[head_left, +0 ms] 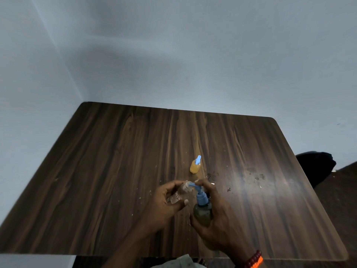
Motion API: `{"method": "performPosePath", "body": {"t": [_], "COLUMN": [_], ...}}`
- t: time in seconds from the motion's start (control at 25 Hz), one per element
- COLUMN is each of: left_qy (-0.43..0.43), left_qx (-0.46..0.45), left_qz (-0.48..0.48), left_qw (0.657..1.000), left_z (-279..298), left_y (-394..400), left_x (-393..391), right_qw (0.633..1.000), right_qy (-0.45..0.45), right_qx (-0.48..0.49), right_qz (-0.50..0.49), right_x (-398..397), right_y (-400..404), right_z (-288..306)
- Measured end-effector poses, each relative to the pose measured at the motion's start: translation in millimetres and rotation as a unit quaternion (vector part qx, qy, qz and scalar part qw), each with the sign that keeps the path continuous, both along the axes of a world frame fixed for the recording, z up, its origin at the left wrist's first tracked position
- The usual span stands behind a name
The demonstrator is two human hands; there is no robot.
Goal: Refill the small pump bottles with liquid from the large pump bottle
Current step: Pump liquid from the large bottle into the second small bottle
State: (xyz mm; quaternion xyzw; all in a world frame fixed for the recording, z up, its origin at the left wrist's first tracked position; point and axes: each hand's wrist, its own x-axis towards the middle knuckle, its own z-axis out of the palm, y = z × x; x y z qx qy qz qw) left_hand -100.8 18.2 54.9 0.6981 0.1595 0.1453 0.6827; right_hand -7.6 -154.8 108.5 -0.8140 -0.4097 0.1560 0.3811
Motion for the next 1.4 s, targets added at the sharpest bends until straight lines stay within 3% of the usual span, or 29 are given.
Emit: {"method": "performPosePath", "body": {"t": [1.4], "left_qy": [0.013], "left_qx": [-0.037], "left_qz": [0.044], "left_qw": [0.998], "left_z": [-12], "left_y": [1], "left_x": [-3], "right_qw": [1.0], "right_qy": [-0.01], "right_qx": [-0.028], "right_qz": [-0.006], "right_x": [-8], "right_y": [10], "right_z": [-6]}}
